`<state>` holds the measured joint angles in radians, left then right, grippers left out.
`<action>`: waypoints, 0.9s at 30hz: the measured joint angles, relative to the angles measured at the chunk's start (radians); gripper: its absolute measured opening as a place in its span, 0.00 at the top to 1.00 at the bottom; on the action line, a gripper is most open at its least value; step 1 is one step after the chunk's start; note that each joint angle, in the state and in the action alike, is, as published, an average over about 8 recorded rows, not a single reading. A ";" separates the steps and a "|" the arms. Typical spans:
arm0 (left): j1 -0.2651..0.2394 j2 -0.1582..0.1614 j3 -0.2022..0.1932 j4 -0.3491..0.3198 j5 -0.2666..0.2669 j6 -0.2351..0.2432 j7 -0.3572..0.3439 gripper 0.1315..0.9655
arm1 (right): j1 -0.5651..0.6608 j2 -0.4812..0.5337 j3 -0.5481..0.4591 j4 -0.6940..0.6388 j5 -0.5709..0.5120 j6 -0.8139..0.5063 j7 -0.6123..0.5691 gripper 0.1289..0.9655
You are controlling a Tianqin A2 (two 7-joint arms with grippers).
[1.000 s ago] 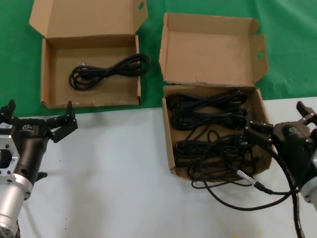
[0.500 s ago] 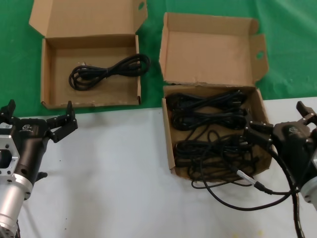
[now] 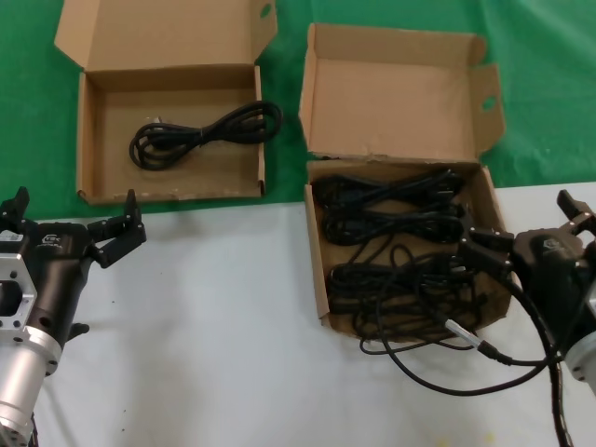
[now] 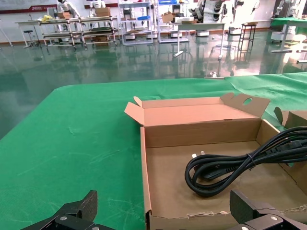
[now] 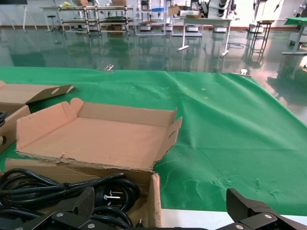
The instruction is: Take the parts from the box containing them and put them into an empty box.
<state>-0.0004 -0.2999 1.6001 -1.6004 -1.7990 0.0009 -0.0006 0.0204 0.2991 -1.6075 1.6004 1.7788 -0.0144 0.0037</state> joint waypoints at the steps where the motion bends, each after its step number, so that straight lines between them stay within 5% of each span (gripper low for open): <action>1: 0.000 0.000 0.000 0.000 0.000 0.000 0.000 0.00 | 0.000 0.000 0.000 0.000 0.000 0.000 0.000 0.00; 27: 0.000 0.000 0.000 0.000 0.000 0.000 0.000 0.00 | 0.000 0.000 0.000 0.000 0.000 0.000 0.000 0.00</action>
<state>-0.0004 -0.2999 1.6001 -1.6004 -1.7990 0.0009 -0.0006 0.0204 0.2991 -1.6075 1.6004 1.7788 -0.0144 0.0037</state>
